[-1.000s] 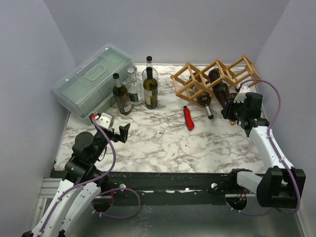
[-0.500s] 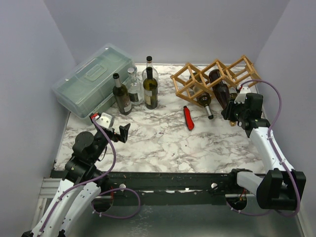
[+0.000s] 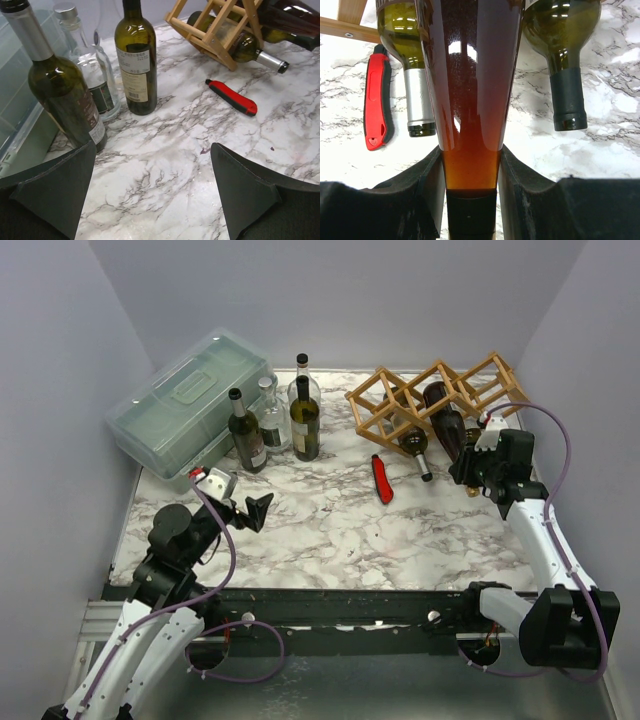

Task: Take the wine bottle off the wine rack
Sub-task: Pick up the wine bottle from the wine rack.

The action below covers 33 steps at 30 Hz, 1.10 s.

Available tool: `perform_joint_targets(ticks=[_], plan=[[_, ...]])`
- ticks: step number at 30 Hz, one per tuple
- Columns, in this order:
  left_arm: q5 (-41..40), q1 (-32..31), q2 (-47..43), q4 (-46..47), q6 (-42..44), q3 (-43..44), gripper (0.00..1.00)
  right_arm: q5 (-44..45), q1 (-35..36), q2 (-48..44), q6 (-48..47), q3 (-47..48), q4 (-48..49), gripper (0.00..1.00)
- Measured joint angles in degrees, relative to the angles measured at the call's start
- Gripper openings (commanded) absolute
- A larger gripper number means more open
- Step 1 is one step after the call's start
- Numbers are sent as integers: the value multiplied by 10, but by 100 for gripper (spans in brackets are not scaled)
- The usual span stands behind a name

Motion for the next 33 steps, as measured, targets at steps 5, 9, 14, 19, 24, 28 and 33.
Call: perform_joint_targets(ticks=[5, 9, 14, 19, 24, 28, 33], plan=[[24, 0, 6, 9, -14, 0, 99, -1, -1, 0, -23, 0, 0, 0], [35, 0, 7, 10, -21, 0, 99, -4, -4, 0, -47, -1, -1, 0], [54, 0, 10, 18, -36, 0, 99, -13, -6, -3, -64, -1, -5, 0], [89, 0, 16, 36, -70, 0, 98, -21, -6, -7, -62, -1, -9, 0], [123, 0, 20, 56, -114, 0, 98, -22, -6, -20, -57, -1, -25, 0], [142, 0, 22, 75, -146, 0, 98, -22, -6, -30, -55, -2, -37, 0], [156, 0, 27, 100, -180, -13, 98, -22, -6, -39, -55, -4, -46, 0]])
